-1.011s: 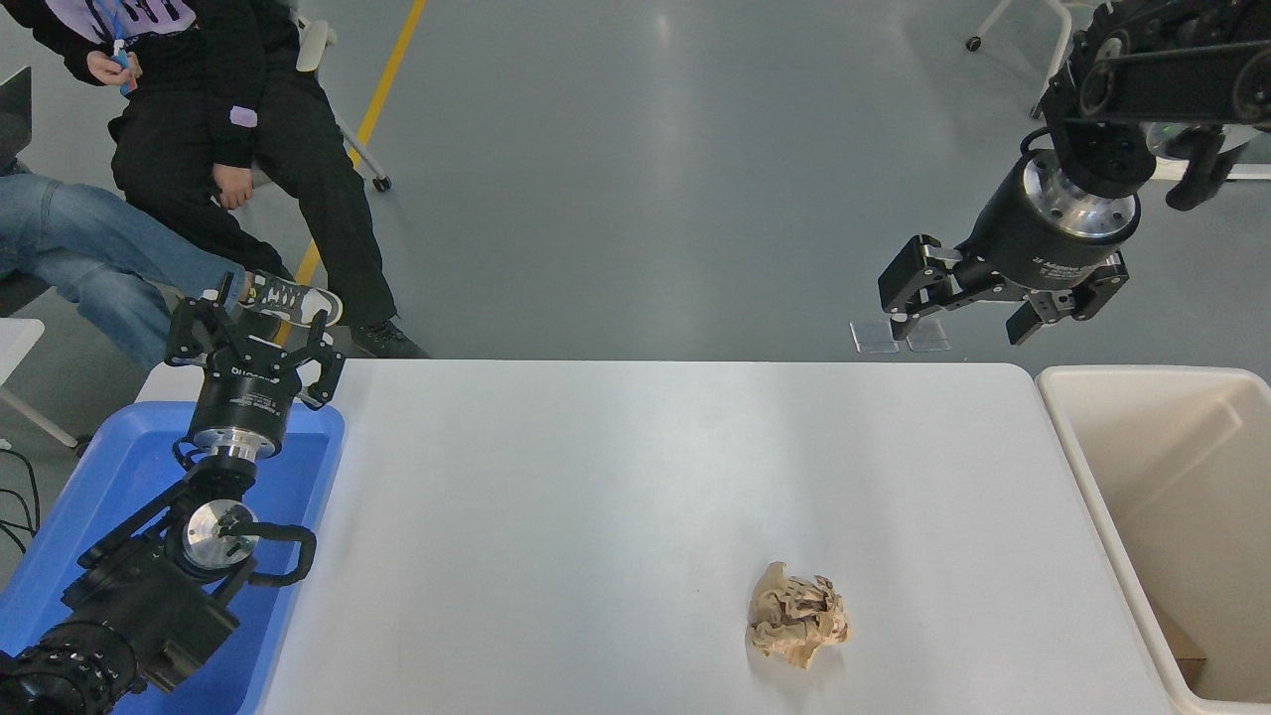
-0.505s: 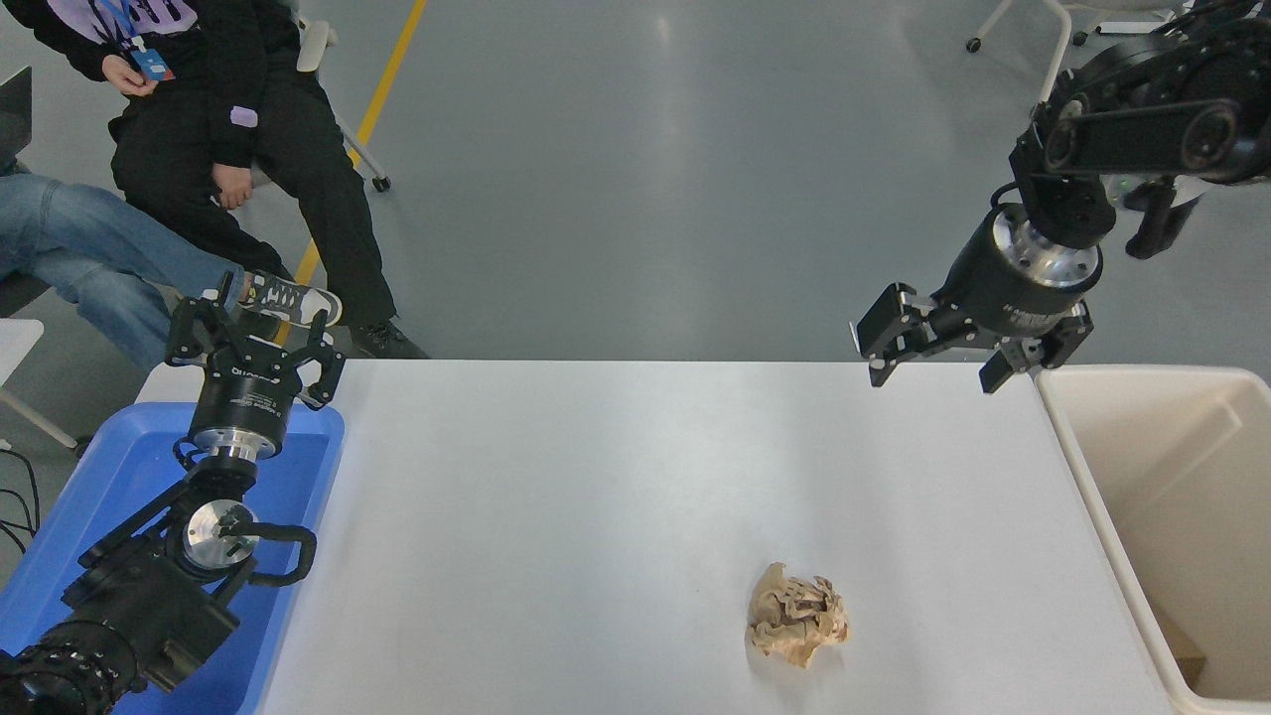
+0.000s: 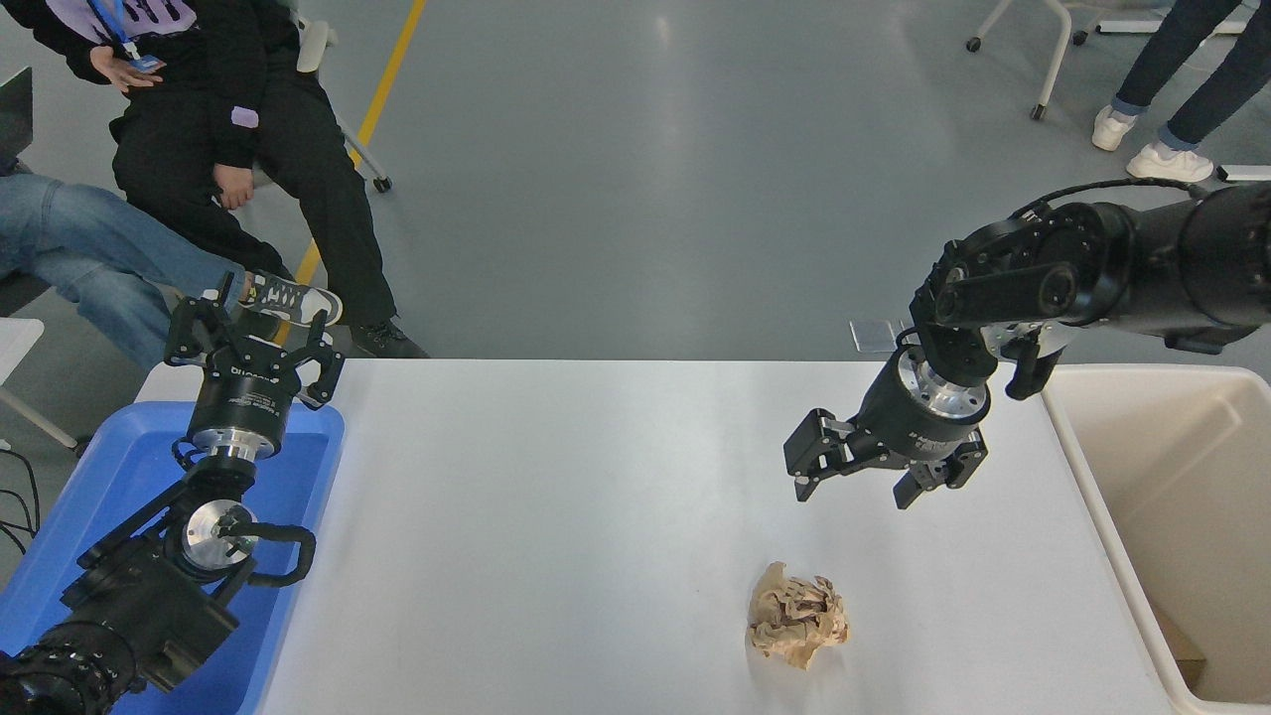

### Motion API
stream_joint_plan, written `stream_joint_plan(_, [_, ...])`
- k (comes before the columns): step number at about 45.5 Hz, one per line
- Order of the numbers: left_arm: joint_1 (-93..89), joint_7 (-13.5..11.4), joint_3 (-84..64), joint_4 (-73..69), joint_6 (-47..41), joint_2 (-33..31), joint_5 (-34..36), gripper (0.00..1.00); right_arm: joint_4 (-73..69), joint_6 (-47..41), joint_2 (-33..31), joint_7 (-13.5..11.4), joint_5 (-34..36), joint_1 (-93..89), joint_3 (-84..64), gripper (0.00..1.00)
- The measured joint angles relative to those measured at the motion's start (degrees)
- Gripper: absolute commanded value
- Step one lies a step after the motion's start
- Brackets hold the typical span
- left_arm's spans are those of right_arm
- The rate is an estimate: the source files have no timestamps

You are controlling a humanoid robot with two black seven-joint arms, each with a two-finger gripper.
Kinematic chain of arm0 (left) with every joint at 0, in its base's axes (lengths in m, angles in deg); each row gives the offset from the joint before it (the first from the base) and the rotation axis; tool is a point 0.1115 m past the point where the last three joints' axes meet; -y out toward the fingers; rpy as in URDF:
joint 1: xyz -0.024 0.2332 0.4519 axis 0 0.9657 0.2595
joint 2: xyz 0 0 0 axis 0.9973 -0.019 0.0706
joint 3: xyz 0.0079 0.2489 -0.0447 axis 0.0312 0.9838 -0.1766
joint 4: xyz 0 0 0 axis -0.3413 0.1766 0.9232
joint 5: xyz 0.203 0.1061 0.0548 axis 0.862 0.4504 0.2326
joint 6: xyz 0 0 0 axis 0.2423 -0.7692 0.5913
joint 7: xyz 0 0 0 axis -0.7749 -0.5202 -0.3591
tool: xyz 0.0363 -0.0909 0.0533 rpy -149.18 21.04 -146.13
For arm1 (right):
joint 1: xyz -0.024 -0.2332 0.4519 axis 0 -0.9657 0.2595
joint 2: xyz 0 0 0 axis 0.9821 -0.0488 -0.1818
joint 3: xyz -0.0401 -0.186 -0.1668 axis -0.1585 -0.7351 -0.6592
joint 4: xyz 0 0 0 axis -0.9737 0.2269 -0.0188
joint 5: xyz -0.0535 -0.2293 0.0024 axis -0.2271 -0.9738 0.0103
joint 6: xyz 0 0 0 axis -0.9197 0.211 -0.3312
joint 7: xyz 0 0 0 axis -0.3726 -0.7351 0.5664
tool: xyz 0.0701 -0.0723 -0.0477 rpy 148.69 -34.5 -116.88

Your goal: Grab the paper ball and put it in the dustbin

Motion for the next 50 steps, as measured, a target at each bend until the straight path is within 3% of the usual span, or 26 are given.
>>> stream_joint_plan(17, [0.00,0.00,-0.01,0.00,0.00,0.01,0.00,0.99,0.65,11.07,3.53,-0.23,-0.10,-10.21,2.49,1.00])
stream_joint_plan(41, [0.00,-0.01,-0.01,0.00,0.02,0.00,0.00,0.99,2.28,18.01,6.10,-0.48,-0.22,-17.16,2.51,1.00])
stream_joint_plan(50, [0.00,-0.01,-0.01,0.00,0.01,0.01,0.01,0.99,2.74,19.71,6.34,-1.95,-0.64,-18.89,2.24,1.00])
